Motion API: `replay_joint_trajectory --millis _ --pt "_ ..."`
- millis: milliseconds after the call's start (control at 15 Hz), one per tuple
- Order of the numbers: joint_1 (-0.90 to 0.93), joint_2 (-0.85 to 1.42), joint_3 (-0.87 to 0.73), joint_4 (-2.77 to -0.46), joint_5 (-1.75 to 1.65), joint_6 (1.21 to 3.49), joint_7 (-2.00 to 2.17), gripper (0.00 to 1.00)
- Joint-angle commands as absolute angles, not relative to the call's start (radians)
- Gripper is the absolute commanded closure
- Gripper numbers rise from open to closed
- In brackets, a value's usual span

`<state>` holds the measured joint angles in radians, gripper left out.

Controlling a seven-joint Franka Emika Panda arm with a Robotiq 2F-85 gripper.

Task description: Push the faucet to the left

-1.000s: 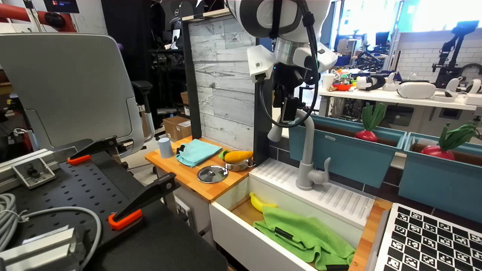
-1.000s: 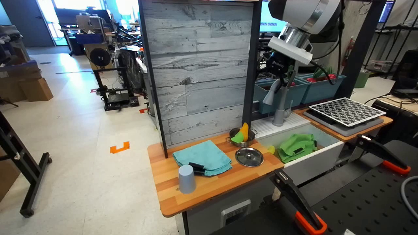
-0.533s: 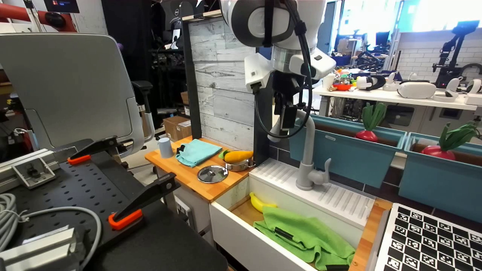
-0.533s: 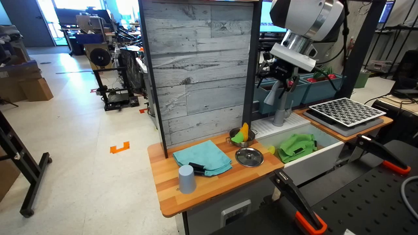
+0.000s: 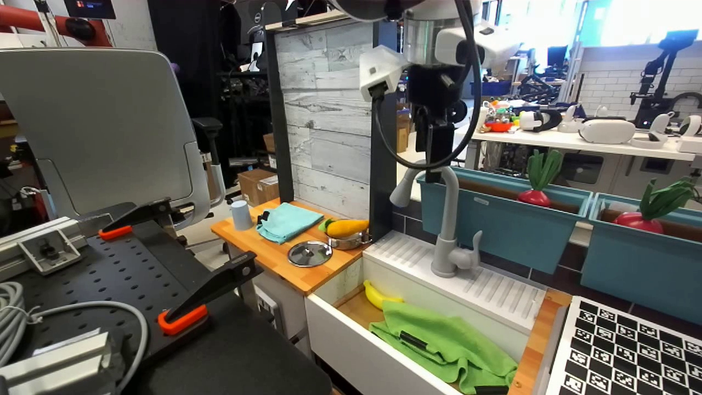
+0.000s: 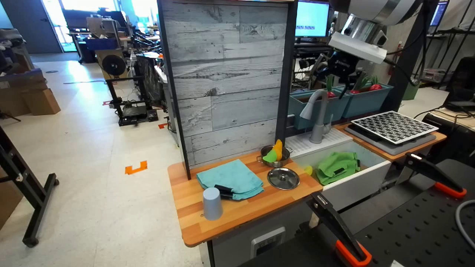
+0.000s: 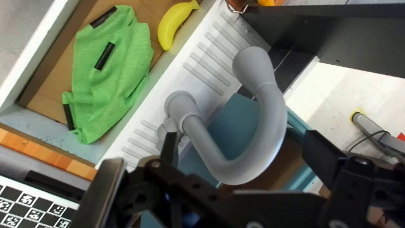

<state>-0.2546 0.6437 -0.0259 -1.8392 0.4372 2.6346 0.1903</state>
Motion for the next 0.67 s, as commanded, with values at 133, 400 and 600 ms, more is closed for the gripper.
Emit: replay_joint_trajectory --millis 133,400,600 --pt "-0.197 0.447 -0.118 -2.040 0.231 2.493 0.146 0.00" --pt "-0.197 0.454 -0.119 -2.042 0.196 2.478 0.136 0.00" --pt "-0.190 0.423 -0.122 -2.081 0.183 2.473 0.124 0.00"
